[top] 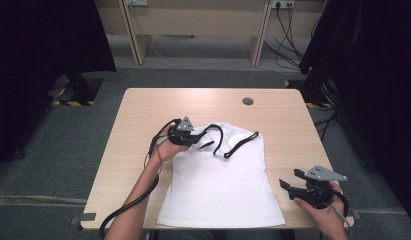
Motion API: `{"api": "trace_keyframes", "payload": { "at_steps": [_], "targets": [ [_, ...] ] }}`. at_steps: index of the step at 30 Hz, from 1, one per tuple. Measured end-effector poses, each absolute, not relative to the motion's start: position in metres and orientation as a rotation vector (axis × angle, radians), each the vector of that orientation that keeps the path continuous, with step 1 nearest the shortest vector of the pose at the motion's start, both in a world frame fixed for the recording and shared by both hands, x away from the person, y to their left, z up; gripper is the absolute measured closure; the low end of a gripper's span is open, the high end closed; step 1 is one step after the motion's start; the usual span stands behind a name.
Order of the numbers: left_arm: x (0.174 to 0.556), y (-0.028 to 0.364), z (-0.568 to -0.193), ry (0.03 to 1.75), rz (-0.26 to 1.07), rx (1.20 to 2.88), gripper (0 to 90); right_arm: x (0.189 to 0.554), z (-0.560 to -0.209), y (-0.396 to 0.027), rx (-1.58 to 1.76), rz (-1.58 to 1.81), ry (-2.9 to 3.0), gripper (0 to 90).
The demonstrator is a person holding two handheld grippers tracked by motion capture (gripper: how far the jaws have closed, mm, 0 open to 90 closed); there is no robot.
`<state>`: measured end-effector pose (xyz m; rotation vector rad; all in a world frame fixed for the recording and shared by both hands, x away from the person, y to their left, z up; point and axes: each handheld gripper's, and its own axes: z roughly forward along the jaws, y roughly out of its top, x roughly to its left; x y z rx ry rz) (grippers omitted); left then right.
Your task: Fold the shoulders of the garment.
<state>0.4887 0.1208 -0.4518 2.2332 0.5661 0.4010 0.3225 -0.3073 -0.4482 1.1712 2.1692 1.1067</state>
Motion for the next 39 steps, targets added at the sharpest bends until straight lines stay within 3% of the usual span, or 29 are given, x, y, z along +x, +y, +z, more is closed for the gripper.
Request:
{"api": "trace_keyframes", "payload": {
  "at_steps": [12, 21, 29, 39],
  "targets": [
    [0.458, 0.130, -0.456, 0.505, 0.413, 2.277, 79.9, 0.325, -0.448, -0.303, 1.156, 1.102, 2.184, 30.6],
    [0.439, 0.137, -0.447, 0.470, 0.443, 2.304, 66.5, 0.336, -0.441, -0.287, 1.085, 1.075, 2.238, 30.5],
    [0.441, 0.118, -0.425, 0.387, 0.481, 2.327, 55.3, 0.377, -0.424, -0.241, 0.945, 1.076, 2.339, 33.0],
    [0.461, 0.089, -0.432, 0.283, 0.429, 2.461, 52.1, 0.428, -0.424, -0.176, 0.814, 1.034, 2.477, 40.9]
  ]
}}
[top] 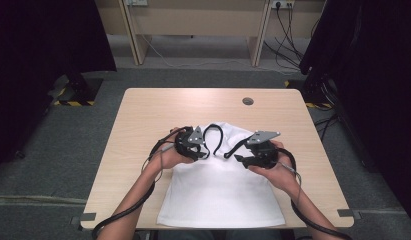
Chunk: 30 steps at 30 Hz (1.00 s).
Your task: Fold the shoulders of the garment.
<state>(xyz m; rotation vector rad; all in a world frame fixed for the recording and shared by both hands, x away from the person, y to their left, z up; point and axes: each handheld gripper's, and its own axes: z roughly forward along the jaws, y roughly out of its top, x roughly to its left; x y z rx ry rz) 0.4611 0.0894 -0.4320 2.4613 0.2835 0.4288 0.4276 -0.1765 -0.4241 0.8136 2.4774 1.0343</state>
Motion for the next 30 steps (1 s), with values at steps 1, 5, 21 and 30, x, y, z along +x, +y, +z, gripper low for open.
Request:
{"api": "trace_keyframes", "payload": {
  "at_steps": [1, 5, 21, 30],
  "targets": [
    [0.463, 0.088, -0.433, 0.280, 0.424, 2.472, 52.1, 0.432, -0.426, -0.170, 0.801, 1.033, 2.490, 41.4],
    [0.467, 0.084, -0.439, 0.257, 0.440, 2.547, 53.9, 0.441, -0.434, -0.154, 0.757, 1.045, 2.523, 45.6],
    [0.473, 0.084, -0.455, 0.311, 0.378, 2.547, 75.5, 0.452, -0.462, -0.139, 0.722, 0.928, 2.590, 65.5],
    [0.473, 0.080, -0.452, 0.343, 0.398, 2.454, 80.5, 0.453, -0.454, -0.145, 0.688, 0.918, 2.594, 77.3]
  ]
}}
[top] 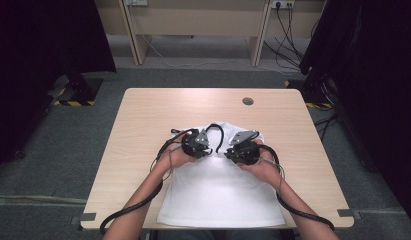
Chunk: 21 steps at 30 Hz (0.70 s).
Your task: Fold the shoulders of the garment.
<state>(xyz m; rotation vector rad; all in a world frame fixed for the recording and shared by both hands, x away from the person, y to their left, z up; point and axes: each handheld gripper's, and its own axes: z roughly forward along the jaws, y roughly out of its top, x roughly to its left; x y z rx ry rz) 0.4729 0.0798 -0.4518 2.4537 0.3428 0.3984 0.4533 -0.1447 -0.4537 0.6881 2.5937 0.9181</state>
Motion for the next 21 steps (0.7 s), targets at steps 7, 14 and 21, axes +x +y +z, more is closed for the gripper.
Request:
{"api": "trace_keyframes", "payload": {
  "at_steps": [7, 14, 21],
  "targets": [
    [0.474, 0.083, -0.446, 0.366, 0.444, 2.398, 80.4, 0.454, -0.444, -0.158, 0.698, 0.919, 2.560, 77.8],
    [0.471, 0.078, -0.456, 0.340, 0.391, 2.417, 78.3, 0.453, -0.442, -0.156, 0.659, 0.890, 2.570, 78.4],
    [0.467, 0.089, -0.453, 0.401, 0.339, 2.417, 57.1, 0.454, -0.454, -0.153, 0.653, 0.867, 2.652, 62.7]
  ]
}}
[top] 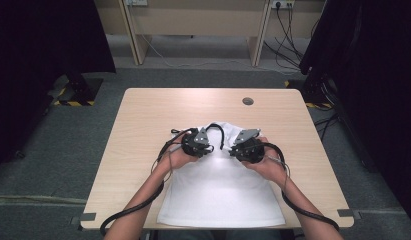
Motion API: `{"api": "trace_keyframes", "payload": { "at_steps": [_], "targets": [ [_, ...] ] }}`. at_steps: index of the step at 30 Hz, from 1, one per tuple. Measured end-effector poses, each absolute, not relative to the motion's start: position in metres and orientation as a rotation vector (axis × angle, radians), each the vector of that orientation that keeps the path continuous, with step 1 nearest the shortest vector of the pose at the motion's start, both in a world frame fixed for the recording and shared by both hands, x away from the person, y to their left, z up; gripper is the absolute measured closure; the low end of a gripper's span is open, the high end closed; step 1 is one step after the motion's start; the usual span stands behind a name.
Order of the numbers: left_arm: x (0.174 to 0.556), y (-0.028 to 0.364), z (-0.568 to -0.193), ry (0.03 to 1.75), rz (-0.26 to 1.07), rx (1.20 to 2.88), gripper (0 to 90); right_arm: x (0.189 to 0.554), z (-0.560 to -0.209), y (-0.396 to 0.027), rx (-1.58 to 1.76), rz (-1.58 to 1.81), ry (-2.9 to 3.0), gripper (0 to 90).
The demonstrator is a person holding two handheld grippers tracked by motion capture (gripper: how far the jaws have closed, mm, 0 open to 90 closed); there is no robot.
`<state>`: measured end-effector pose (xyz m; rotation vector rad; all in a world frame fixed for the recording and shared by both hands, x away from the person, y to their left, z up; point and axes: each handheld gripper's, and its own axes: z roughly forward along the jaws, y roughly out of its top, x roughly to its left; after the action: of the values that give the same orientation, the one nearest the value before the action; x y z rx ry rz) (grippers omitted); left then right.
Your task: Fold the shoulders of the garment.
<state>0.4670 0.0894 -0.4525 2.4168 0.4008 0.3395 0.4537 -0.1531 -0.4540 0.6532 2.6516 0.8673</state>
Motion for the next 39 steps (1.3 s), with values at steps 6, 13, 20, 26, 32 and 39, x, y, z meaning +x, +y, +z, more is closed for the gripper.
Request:
{"api": "trace_keyframes", "payload": {
  "at_steps": [6, 13, 20, 26, 32, 39],
  "targets": [
    [0.467, 0.105, -0.437, 0.432, 0.339, 2.349, 49.3, 0.462, -0.443, -0.166, 0.796, 1.046, 2.600, 51.9],
    [0.475, 0.105, -0.430, 0.497, 0.321, 2.309, 49.0, 0.470, -0.441, -0.160, 0.856, 1.050, 2.563, 51.5],
    [0.482, 0.098, -0.439, 0.515, 0.346, 2.311, 48.5, 0.470, -0.447, -0.157, 0.856, 1.015, 2.570, 50.5],
    [0.491, 0.091, -0.446, 0.598, 0.381, 2.307, 48.7, 0.474, -0.450, -0.153, 0.912, 1.008, 2.532, 48.1],
    [0.488, 0.084, -0.458, 0.580, 0.381, 2.375, 49.3, 0.474, -0.455, -0.149, 0.893, 0.960, 2.547, 47.5],
    [0.487, 0.084, -0.463, 0.591, 0.379, 2.370, 47.7, 0.474, -0.464, -0.152, 0.909, 0.942, 2.558, 46.8]
  ]
}}
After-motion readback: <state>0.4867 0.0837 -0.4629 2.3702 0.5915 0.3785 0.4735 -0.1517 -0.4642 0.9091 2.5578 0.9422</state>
